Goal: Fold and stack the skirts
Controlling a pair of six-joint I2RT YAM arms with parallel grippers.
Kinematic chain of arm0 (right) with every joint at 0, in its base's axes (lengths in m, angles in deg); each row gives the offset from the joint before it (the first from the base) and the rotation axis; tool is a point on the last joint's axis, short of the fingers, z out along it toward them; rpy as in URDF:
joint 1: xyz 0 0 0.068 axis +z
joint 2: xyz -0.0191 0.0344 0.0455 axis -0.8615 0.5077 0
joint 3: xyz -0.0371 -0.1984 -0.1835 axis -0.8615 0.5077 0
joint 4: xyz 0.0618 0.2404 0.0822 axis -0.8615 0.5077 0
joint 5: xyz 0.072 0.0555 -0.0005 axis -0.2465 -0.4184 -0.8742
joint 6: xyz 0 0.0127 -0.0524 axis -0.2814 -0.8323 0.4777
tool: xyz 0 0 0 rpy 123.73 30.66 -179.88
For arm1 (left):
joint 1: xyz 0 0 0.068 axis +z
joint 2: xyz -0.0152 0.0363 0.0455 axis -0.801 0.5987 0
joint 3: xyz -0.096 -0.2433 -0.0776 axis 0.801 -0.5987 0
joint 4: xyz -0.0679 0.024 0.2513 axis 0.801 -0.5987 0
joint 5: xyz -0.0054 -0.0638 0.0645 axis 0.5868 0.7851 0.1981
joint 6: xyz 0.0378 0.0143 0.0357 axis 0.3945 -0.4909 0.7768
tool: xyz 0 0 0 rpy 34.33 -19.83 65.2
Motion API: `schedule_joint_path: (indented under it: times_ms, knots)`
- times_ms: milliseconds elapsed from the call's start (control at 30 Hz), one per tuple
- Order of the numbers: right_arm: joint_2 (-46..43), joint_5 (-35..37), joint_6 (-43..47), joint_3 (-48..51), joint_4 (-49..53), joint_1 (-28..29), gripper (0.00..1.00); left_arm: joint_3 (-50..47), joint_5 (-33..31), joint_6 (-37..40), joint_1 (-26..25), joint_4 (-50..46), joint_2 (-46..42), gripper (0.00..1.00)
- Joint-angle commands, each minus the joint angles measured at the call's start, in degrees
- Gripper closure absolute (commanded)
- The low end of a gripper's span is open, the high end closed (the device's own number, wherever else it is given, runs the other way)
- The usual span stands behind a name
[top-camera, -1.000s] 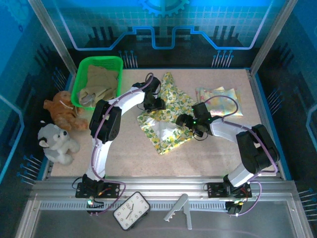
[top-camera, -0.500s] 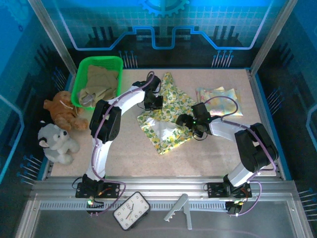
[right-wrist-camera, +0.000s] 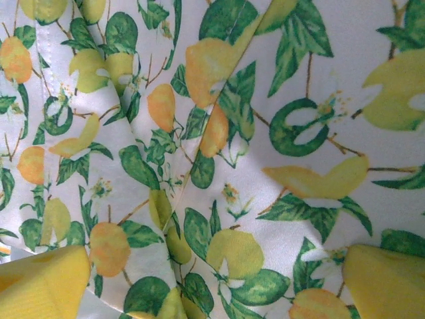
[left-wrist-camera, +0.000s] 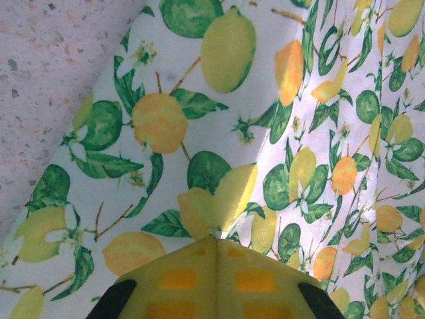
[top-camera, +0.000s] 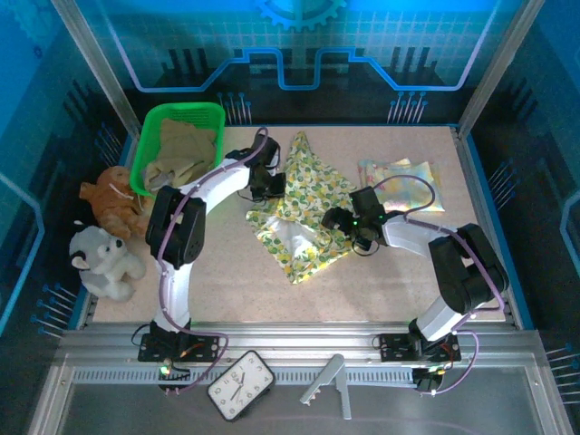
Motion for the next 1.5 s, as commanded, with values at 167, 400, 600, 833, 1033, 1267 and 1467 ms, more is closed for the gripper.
schedule_joint_path:
  times_ms: [167, 400, 600, 833, 1033, 1267, 1467]
  knots:
    - [4.0, -1.4, 1.6, -0.6, 3.7, -1.8, 0.00, -22.4, -2.6, -2.6, 12.9, 6.1, -19.1, 1.00]
    - [9.5, -5.8, 15.4, -12.6, 10.9, -3.3, 0.00, -41.1, -2.4, -0.6, 18.4, 2.5, -33.8, 1.00]
    - [15.1, -8.1, 26.0, -28.6, 22.2, -3.2, 0.00, -44.1, -6.5, -6.3, 18.5, -5.1, -40.8, 0.67]
    - [11.6, -14.3, 16.4, -26.1, 17.7, -0.7, 0.00, -41.4, -6.1, -14.9, 15.5, -3.4, -45.5, 0.37]
    - [11.6, -18.9, 2.2, -19.2, 8.4, 3.8, 0.00, -36.5, 7.7, -15.4, 11.3, 6.3, -33.1, 0.18]
    - [11.5, -10.4, -2.0, -14.6, 9.6, 3.9, 0.00, -40.0, 0.4, -19.6, 11.2, 7.0, -24.9, 0.05]
    - [17.2, -10.1, 4.4, -19.0, 11.0, -2.0, 0.00, -52.0, -0.8, -24.4, 11.0, 8.0, -29.0, 0.01]
